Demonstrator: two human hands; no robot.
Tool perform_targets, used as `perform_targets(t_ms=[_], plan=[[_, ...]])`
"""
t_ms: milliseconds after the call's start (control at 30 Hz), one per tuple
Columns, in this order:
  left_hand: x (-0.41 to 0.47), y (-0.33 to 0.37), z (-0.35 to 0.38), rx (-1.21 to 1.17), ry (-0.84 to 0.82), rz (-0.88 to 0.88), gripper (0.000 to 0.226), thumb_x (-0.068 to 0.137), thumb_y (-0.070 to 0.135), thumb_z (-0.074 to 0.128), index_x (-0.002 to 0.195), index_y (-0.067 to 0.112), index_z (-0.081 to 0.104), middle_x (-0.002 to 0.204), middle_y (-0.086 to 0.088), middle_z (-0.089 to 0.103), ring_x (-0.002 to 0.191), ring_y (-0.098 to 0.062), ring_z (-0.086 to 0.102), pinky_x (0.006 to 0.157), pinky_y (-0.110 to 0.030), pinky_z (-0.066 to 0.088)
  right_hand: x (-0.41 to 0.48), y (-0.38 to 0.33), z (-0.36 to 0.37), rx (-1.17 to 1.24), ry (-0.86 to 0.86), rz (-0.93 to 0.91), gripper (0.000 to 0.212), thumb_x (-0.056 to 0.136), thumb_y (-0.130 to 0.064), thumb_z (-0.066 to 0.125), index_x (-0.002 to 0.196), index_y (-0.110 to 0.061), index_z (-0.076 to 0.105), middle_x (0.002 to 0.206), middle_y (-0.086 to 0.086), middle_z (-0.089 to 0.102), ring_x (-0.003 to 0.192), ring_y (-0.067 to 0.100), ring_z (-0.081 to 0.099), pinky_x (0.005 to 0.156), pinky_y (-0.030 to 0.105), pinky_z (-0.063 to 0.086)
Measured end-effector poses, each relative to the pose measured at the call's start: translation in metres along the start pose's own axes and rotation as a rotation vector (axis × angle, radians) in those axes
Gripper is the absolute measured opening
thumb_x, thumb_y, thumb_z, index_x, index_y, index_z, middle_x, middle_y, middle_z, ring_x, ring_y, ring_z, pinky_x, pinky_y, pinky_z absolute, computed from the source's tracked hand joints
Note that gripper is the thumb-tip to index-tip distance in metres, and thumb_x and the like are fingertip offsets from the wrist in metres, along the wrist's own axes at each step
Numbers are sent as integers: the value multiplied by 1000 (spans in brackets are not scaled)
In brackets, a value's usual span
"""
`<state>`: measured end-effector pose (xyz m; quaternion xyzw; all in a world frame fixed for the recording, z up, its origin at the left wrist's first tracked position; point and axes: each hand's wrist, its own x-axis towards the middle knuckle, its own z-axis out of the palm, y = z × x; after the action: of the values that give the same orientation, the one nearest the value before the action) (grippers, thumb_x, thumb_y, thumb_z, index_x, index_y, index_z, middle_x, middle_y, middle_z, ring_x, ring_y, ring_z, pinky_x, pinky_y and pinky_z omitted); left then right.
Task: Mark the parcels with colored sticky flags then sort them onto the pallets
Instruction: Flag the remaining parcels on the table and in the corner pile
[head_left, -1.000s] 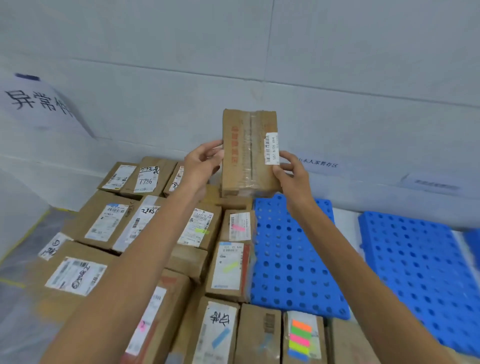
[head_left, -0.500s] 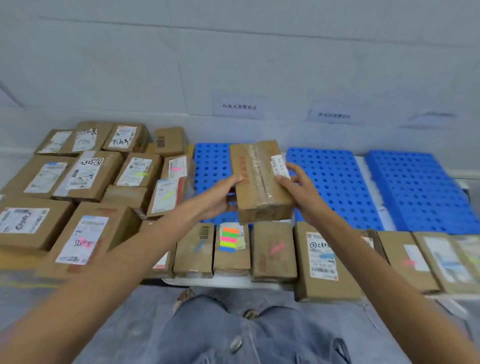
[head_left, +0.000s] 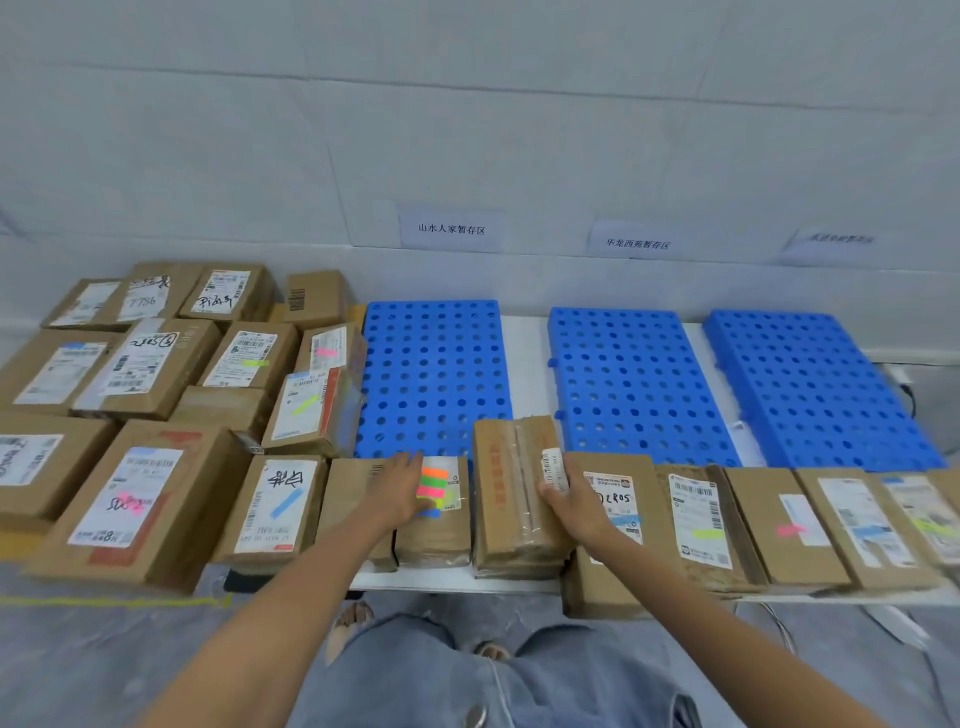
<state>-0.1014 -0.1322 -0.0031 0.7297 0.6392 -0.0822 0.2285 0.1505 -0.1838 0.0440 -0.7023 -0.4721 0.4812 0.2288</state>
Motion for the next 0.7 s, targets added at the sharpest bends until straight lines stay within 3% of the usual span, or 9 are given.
perform_targets(t_ms=[100,267,367,533,600,700], plan=[[6,1,10,73,1,17,97,82,44,67,150,7,8,153,-10,20,143,-27,14,115,-34,17,2,-2,3,-100,56,-43,56,95,-27,49,145,-18,25,144,4,42,129,25,43,108,45,36],[24,-3,5,90,-18,-18,95,71,53,73,145,16,24,136,-6,33,130,-25,31,106,-35,29,4,-3,-1,-111,22,-66,54,95,-19,51,143,-19,27,138,-1,45,125,21,46,105,37,38],[33,-8,0,31,7,-40,77,69,49,76,131,20,40,127,-5,40,123,-24,36,101,-35,32,9,0,-6,-114,22,-72,49,94,-14,51,139,-18,33,130,-1,50,117,15,49,96,26,39],[38,-13,-3,-360,201,-165,23,76,22,76,87,21,56,100,-1,62,103,-21,58,91,-39,44,21,0,-17,-106,62,-92,57,95,-15,51,146,-15,26,141,4,44,126,21,45,105,42,40],[40,-11,-4,-410,211,-180,25,76,26,77,93,19,60,103,0,65,104,-20,60,92,-40,45,25,-5,-22,-97,91,-95,54,95,-15,50,145,-15,27,138,8,44,124,22,47,102,37,43],[47,-1,-4,-325,207,-181,49,80,37,72,121,16,56,122,0,58,118,-21,50,99,-37,41,31,-9,-27,-78,104,-106,51,96,-13,47,144,-13,29,137,11,43,115,20,52,87,24,46]])
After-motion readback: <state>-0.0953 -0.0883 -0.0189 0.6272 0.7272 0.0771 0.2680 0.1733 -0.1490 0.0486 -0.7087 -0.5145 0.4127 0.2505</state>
